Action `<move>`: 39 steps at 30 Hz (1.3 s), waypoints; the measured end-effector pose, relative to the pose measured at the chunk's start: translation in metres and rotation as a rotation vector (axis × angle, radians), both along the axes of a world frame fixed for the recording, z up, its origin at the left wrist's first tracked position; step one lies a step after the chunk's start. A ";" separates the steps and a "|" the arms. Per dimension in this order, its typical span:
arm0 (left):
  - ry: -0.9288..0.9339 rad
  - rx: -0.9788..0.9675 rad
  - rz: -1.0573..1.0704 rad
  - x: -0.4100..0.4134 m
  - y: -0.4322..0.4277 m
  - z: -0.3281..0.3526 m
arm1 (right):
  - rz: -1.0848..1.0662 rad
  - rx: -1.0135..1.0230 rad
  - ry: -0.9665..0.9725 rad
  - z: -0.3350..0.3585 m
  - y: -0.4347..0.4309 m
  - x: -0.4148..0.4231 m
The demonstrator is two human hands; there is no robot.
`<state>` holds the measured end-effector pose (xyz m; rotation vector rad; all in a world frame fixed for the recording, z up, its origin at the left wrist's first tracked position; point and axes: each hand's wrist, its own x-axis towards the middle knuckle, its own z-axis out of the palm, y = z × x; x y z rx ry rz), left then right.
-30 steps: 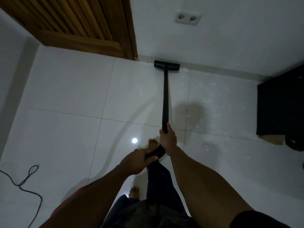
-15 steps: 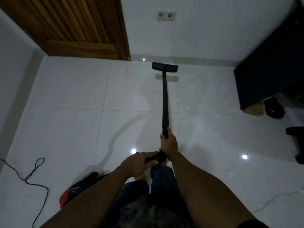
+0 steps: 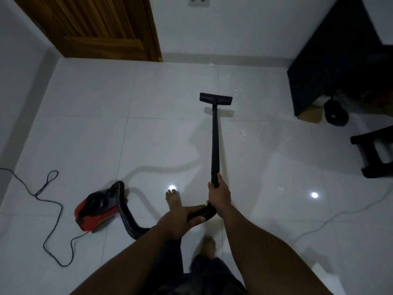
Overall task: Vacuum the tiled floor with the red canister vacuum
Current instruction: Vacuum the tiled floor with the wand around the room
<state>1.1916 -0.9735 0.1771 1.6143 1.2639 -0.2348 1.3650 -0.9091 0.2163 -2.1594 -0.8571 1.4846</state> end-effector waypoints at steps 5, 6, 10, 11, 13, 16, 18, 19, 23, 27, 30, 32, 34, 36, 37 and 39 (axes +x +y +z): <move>-0.024 -0.037 -0.006 0.027 -0.084 0.028 | -0.031 -0.067 0.011 -0.005 -0.100 0.023; -0.056 -0.060 0.013 0.032 -0.105 0.038 | -0.034 -0.081 0.013 -0.005 -0.120 0.026; -0.093 -0.147 0.009 0.039 -0.168 0.052 | 0.018 -0.083 -0.029 -0.007 -0.187 0.032; -0.093 -0.152 -0.004 0.038 -0.181 0.051 | 0.035 -0.080 -0.045 -0.008 -0.202 0.033; -0.090 -0.170 -0.031 0.035 -0.207 0.047 | 0.052 -0.086 -0.053 -0.013 -0.234 0.033; -0.084 -0.187 -0.053 0.028 -0.252 0.046 | 0.032 -0.090 -0.044 -0.017 -0.286 0.026; -0.077 -0.186 -0.066 0.022 -0.283 0.045 | 0.001 -0.088 -0.043 -0.021 -0.318 0.020; -0.071 -0.185 -0.073 0.019 -0.296 0.044 | -0.006 -0.084 -0.046 -0.023 -0.332 0.018; -0.071 -0.179 -0.117 0.007 -0.355 0.049 | -0.041 -0.095 -0.016 -0.029 -0.398 0.004; -0.064 -0.201 -0.138 0.001 -0.405 0.051 | -0.030 -0.115 -0.029 -0.035 -0.454 0.000; -0.070 -0.218 -0.164 0.000 -0.431 0.056 | -0.024 -0.137 -0.040 -0.037 -0.484 -0.002; -0.070 -0.223 -0.174 0.000 -0.446 0.059 | -0.017 -0.159 -0.053 -0.038 -0.500 -0.001; -0.084 -0.225 -0.167 0.001 -0.455 0.059 | -0.018 -0.172 -0.061 -0.041 -0.510 0.001; -0.088 -0.226 -0.163 0.003 -0.461 0.059 | -0.032 -0.182 -0.060 -0.044 -0.517 0.001; -0.086 -0.224 -0.165 0.004 -0.463 0.060 | -0.036 -0.185 -0.059 -0.044 -0.519 0.002; -0.075 -0.223 -0.164 0.005 -0.463 0.060 | -0.042 -0.194 -0.053 -0.047 -0.519 0.004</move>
